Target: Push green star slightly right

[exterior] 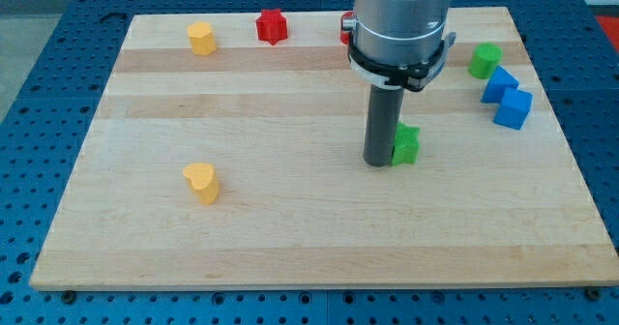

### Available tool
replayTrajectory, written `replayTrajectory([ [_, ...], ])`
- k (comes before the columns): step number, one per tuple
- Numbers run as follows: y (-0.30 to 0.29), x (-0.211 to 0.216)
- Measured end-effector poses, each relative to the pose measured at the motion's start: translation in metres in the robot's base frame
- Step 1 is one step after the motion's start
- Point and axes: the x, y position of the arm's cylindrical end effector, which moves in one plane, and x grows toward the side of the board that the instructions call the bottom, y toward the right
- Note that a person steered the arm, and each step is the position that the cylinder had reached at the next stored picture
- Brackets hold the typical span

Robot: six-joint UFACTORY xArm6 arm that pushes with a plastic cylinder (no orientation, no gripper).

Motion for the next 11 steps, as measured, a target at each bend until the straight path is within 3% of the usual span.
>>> replayTrajectory([
  [2,0.009,0.0],
  [3,-0.012,-0.008],
  [5,0.001,-0.038],
  [9,0.037,-0.029],
  [11,0.024,-0.017],
])
